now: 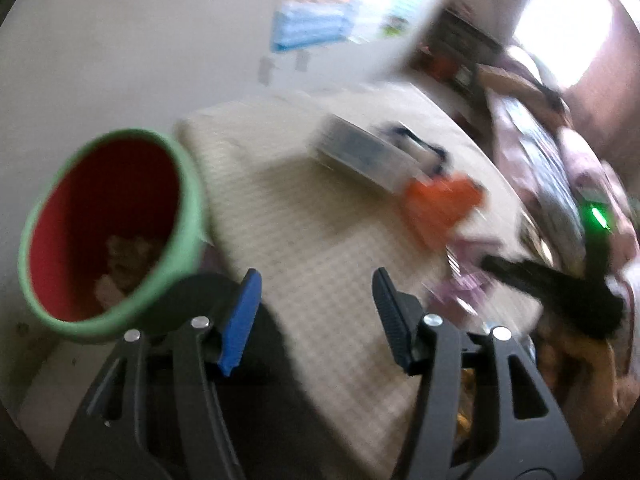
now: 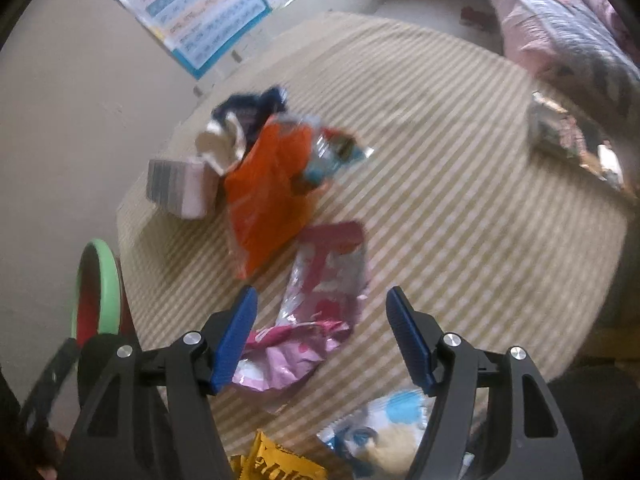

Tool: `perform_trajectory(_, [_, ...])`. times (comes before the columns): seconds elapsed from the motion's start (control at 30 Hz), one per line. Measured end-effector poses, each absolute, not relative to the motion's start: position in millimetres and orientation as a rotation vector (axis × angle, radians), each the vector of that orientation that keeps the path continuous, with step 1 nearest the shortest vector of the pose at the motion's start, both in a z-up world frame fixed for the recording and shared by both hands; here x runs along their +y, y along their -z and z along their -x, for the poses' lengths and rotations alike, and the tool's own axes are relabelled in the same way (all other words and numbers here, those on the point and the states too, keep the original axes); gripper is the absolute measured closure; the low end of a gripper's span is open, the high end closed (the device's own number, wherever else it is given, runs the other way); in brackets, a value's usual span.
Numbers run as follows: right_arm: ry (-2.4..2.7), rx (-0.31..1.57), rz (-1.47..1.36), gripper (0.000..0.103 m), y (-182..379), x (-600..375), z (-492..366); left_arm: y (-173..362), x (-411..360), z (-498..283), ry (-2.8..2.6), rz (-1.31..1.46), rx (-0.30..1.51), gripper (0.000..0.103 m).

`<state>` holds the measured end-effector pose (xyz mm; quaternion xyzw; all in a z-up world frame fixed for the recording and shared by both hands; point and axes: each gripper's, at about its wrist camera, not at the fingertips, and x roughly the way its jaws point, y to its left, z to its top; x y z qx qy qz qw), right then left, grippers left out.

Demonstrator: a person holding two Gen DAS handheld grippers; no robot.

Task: Collect trash
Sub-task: 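Grasp the pink wrapper with the right gripper while the left gripper grasps a yellow wrapper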

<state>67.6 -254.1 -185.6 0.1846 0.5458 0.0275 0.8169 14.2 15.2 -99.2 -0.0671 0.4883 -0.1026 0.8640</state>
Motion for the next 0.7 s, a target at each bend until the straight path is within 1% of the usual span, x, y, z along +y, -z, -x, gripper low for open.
perform_trajectory(0.07, [-0.075, 1.173, -0.38, 0.04, 190.1, -249.9, -70.4, 102.1, -8.9, -3.7, 0.316, 0.094, 1.057, 0.046])
perform_trajectory(0.1, [-0.081, 1.176, -0.371, 0.049, 190.4, -247.0, -71.5, 103.8, -17.1, 1.6, 0.347, 0.08, 1.069, 0.045])
perform_trajectory(0.13, [-0.087, 1.183, -0.357, 0.066, 192.3, -245.0, -73.3, 106.2, -26.4, 6.1, 0.378, 0.067, 1.084, 0.045])
perform_trajectory(0.17, [-0.092, 1.191, -0.356, 0.073, 194.4, -245.2, -76.4, 110.1, -36.4, 12.1, 0.42, 0.053, 1.108, 0.045])
perform_trajectory(0.2, [-0.101, 1.194, -0.372, 0.089, 196.1, -246.3, -77.0, 113.6, -41.2, 15.7, 0.442, 0.047, 1.124, 0.045])
perform_trajectory(0.23, [-0.113, 1.194, -0.396, 0.09, 197.4, -248.2, -77.5, 118.3, -48.7, 19.2, 0.48, 0.039, 1.156, 0.045])
perform_trajectory(0.43, [-0.131, 1.1, -0.451, 0.091, 182.2, -263.9, -63.9, 135.3, -67.2, 31.6, 0.595, 0.025, 1.269, 0.045])
perform_trajectory(0.63, [-0.154, 1.109, -0.453, 0.091, 183.5, -262.3, -58.2, 153.9, -89.7, 44.4, 0.658, -0.029, 1.352, 0.045])
perform_trajectory(0.67, [-0.154, 1.105, -0.443, 0.09, 182.4, -260.8, -58.4, 161.7, -94.8, 45.9, 0.649, -0.054, 1.376, 0.047])
perform_trajectory(0.7, [-0.152, 1.1, -0.433, 0.089, 181.0, -259.8, -58.6, 166.2, -97.4, 46.4, 0.644, -0.062, 1.391, 0.056])
